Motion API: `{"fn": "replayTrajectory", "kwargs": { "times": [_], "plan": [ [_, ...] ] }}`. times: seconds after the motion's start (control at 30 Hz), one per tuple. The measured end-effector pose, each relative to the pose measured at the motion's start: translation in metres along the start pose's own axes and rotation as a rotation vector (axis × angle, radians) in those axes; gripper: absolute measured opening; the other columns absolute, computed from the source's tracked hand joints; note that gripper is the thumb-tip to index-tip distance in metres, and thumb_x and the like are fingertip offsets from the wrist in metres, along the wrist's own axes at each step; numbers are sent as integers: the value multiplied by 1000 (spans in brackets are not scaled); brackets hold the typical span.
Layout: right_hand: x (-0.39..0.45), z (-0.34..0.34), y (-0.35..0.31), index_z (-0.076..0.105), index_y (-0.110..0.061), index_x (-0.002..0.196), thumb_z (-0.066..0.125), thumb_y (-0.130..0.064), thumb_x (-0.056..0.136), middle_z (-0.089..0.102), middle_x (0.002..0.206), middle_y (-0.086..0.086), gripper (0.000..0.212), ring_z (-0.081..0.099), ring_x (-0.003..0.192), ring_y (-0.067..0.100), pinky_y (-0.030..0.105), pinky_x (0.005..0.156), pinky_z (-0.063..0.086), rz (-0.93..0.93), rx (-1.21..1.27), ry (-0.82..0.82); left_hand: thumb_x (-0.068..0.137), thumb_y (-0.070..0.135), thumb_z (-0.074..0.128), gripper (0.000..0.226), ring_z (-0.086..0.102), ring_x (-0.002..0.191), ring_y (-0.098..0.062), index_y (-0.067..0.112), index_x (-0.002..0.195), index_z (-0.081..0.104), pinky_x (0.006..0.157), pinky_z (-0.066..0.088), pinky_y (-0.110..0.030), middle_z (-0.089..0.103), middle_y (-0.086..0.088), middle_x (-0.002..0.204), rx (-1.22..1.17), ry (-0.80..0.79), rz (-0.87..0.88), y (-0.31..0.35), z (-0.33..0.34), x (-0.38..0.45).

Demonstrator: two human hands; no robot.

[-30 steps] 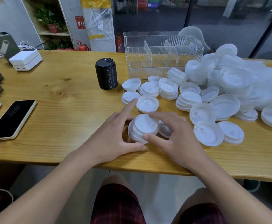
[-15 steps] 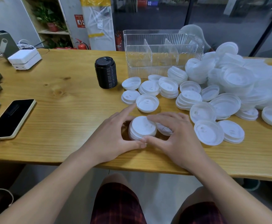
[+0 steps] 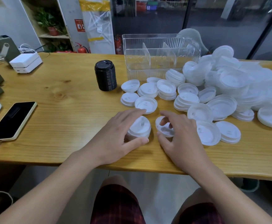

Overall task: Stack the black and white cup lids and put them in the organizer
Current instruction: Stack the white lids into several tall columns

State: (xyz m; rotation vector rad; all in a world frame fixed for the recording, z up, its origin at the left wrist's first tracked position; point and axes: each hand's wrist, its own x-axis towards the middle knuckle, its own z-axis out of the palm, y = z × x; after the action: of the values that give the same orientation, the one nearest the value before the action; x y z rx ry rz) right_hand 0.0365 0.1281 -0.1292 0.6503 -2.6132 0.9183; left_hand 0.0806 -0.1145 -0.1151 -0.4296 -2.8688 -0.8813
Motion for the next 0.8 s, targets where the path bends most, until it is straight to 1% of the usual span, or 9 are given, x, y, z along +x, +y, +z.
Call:
{"fn": "replayTrajectory", "kwargs": {
  "times": [0.13, 0.23, 0.27, 0.33, 0.4, 0.43, 0.57, 0.7, 0.8],
  "plan": [
    [1, 1, 2, 63, -33, 140, 73, -28, 102, 66, 104, -22, 40, 56, 97, 4, 34, 105, 40, -6, 7, 11, 108, 63, 51, 69, 21, 154, 11, 41, 169, 26, 128, 25, -25, 26, 31, 165, 58, -43, -11, -4, 6, 2],
    [0, -5, -3, 66, -33, 136, 74, -21, 103, 70, 100, -16, 36, 65, 95, 10, 18, 92, 47, 53, 286, 119, 110, 62, 47, 67, 18, 155, 10, 41, 168, 22, 128, 24, -26, 22, 31, 165, 59, -66, -19, -5, 7, 2],
    [0, -7, -3, 66, -32, 137, 74, -17, 102, 71, 100, -13, 39, 67, 95, 13, 19, 91, 51, 85, 413, 148, 110, 62, 47, 67, 18, 156, 10, 41, 168, 21, 129, 24, -27, 21, 31, 166, 54, -72, -22, -6, 7, 2],
    [3, -11, -1, 63, -33, 142, 72, -14, 104, 70, 104, -7, 44, 70, 93, 22, 38, 95, 59, 140, 613, 157, 111, 62, 45, 67, 17, 157, 11, 40, 168, 20, 129, 25, -27, 20, 31, 166, 41, -83, -25, -6, 7, 2],
    [7, -12, 2, 61, -34, 146, 67, -8, 106, 68, 110, 4, 48, 71, 93, 38, 57, 96, 60, 155, 750, 126, 110, 62, 46, 67, 18, 156, 12, 41, 168, 21, 129, 26, -27, 22, 31, 165, 29, -80, -22, -5, 7, 1],
    [8, -13, 3, 61, -31, 148, 64, -5, 107, 67, 113, 10, 49, 71, 96, 44, 61, 97, 59, 158, 812, 110, 110, 61, 49, 67, 21, 155, 12, 41, 167, 22, 128, 28, -27, 24, 32, 164, 13, -73, -22, -4, 6, 1],
    [8, -13, 3, 67, -18, 145, 58, 3, 108, 70, 122, 19, 44, 71, 116, 43, 56, 111, 56, 210, 1045, -1, 102, 57, 70, 78, 41, 148, 6, 47, 164, 23, 121, 41, -32, 39, 35, 160, -139, -38, -76, -2, 2, 0],
    [8, -7, -1, 71, -17, 140, 61, -3, 108, 76, 122, 8, 36, 75, 116, 33, 52, 111, 56, 252, 1021, -162, 93, 55, 83, 94, 51, 145, 2, 55, 164, 22, 122, 42, -38, 49, 30, 159, -199, -8, -101, -1, -1, 0],
    [7, -5, -5, 70, -21, 141, 63, -12, 109, 77, 120, 3, 34, 78, 103, 26, 37, 100, 60, 225, 877, -170, 92, 52, 85, 98, 52, 144, 2, 56, 165, 21, 121, 44, -38, 53, 28, 156, -206, 1, -91, 0, -1, 0]
  ]
}}
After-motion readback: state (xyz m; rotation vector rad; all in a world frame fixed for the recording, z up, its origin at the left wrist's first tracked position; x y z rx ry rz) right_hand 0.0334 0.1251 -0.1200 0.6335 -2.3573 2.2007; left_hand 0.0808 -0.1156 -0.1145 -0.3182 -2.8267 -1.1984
